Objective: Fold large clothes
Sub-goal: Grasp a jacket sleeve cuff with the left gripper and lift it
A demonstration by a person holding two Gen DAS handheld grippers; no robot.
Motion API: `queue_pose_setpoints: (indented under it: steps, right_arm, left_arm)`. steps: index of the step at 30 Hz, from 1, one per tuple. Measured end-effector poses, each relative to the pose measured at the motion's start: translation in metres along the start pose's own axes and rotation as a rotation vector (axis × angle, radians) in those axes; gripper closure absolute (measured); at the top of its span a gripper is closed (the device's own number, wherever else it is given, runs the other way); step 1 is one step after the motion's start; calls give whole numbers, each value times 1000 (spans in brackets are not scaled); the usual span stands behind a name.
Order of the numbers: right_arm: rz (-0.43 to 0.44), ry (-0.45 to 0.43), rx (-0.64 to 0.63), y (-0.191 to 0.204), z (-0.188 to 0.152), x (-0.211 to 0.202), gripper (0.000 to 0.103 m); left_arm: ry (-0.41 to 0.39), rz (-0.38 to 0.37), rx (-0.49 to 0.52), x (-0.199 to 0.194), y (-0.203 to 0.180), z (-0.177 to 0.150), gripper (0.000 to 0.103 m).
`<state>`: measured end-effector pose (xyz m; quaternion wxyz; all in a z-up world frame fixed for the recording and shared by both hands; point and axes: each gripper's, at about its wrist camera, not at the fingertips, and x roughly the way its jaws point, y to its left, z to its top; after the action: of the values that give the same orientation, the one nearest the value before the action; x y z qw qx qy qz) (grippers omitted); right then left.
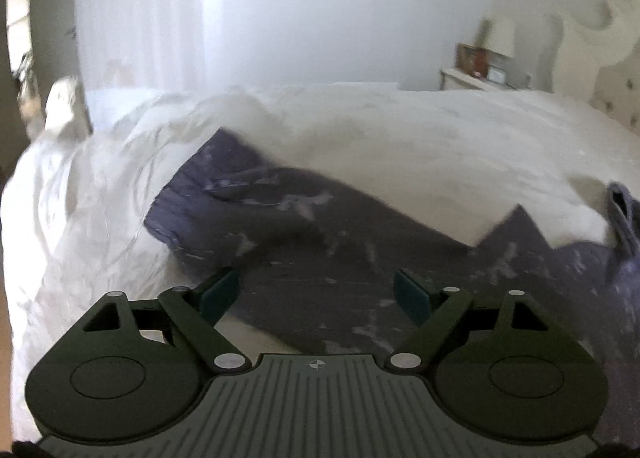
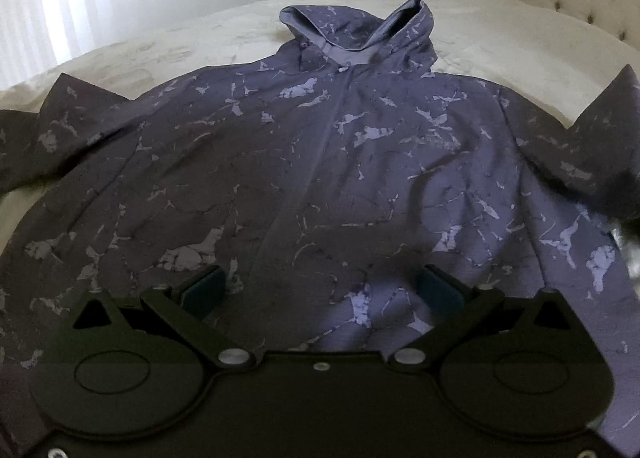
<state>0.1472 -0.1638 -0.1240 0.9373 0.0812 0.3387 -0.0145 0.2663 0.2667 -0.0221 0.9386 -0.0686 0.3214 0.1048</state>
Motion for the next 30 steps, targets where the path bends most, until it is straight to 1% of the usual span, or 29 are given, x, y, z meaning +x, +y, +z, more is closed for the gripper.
queue_pose_setpoints:
  steps: [3,5,9,12,16,18,20,22,23,24,25,26,27,29,30]
  right_arm:
    - [23,-36,24,-4,-7,-1,0]
    - [33,-59,27,-6,-10,-1,0]
    - [39,-65,23,-5,-11,-3,0]
    - [42,-75,22,-6,-13,-3,0]
    - [42,-80,22,-6,-14,-3,0]
    - [42,-80,22,-6,-14,-3,0]
    - [42,-79,23,-6,-14,-3,0]
    - [44,-79,24,-6,-14,-3,0]
    - [46,-77,24,-7,-14,-3,0]
    - [49,-74,23,-7,-14,-3,0]
    - [52,-68,20,-8,-13,-3,0]
    - [56,-60,13,-8,-12,-3,0]
    - [60,-48,5,-8,-10,-3,0]
    - [70,-25,-8,-9,-6,-4,1]
    - [77,-16,-11,-9,-5,-6,7]
  left_arm:
    - [3,-28,-67,6,13,-2,18]
    - [11,-31,-105,7,17,-3,18]
    - [-13,-37,-133,-10,20,-9,18]
    - [-22,-18,-146,-24,30,-15,18]
    - [-1,-21,-159,-8,35,-13,18]
    - [-11,-43,-166,1,36,-10,18]
    - [-7,-65,-196,11,38,-3,19]
    - [7,-58,-241,18,39,3,20]
    - [7,-64,-261,21,39,7,26]
    - [-2,-62,-270,21,39,10,55]
    - [-12,-45,-274,20,37,13,69]
    - [-22,-50,-277,18,35,18,77]
    - [-34,-67,-276,15,32,22,83]
    - [-66,-91,-246,2,21,32,90]
    - [-84,-104,-224,-5,14,37,95]
